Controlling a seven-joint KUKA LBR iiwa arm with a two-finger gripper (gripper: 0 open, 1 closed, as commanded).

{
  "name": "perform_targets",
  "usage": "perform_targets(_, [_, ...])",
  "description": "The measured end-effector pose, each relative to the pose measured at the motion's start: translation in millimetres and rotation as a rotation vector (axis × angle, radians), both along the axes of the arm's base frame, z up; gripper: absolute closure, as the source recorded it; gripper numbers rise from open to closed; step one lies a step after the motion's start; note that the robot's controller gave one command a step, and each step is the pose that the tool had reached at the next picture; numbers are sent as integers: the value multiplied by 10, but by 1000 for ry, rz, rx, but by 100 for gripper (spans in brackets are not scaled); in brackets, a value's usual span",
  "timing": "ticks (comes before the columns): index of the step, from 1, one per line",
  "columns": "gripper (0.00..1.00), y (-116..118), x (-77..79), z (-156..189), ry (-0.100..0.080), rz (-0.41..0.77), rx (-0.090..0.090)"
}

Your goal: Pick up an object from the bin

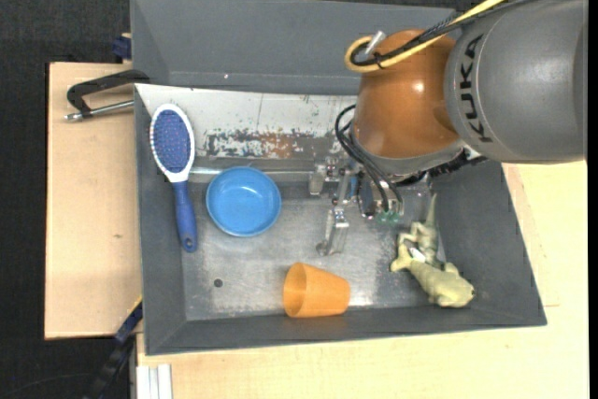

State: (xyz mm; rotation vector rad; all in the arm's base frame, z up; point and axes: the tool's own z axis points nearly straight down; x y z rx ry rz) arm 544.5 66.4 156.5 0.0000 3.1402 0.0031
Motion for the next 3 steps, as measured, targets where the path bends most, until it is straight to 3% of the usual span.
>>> perform_targets(1, [0, -232, -207, 666, -10, 131, -2])
perform_targets(2, [0, 154, -518, -402, 10, 102, 0])
perform_targets(3, [0, 157, -480, -394, -4, 573, -2])
